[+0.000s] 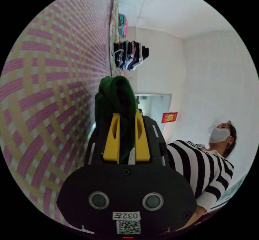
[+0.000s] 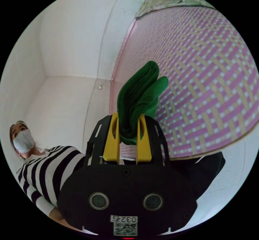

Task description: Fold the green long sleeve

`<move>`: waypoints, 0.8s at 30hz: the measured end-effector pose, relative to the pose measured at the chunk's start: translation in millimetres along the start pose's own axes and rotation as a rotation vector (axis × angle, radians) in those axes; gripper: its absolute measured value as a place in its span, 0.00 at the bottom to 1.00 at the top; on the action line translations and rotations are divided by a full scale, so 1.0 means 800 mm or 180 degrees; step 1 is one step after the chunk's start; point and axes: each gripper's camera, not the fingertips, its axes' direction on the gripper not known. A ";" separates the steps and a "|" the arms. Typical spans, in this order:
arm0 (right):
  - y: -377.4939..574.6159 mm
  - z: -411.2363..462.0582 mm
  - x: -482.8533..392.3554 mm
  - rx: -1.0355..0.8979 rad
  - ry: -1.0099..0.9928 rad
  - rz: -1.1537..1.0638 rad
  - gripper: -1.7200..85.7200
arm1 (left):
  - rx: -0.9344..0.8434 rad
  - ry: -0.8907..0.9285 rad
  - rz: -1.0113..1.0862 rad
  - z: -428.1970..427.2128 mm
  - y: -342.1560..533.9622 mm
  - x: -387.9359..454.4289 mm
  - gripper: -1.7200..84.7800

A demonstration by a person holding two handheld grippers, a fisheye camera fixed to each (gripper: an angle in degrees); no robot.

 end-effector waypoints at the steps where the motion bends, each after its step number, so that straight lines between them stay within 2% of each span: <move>1: 0.029 -0.027 -0.009 0.0146 0.0021 0.0037 0.13 | -0.0134 0.0097 -0.0007 0.020 -0.006 0.000 0.07; 10: 0.224 -0.245 -0.038 0.1318 -0.0153 0.0091 0.13 | -0.0976 0.0478 0.0000 0.223 -0.028 0.020 0.07; 15: 0.282 -0.373 -0.018 0.1507 -0.0173 0.0076 0.13 | -0.1174 0.0317 -0.0026 0.356 -0.034 0.030 0.07; 20: 0.324 -0.511 -0.032 0.1636 -0.0054 -0.0019 0.13 | -0.1205 0.0509 -0.0344 0.499 -0.025 0.029 0.07; 24: 0.330 -0.582 -0.046 0.1696 -0.0069 -0.0019 0.13 | -0.1219 0.0466 -0.0346 0.559 -0.035 0.047 0.07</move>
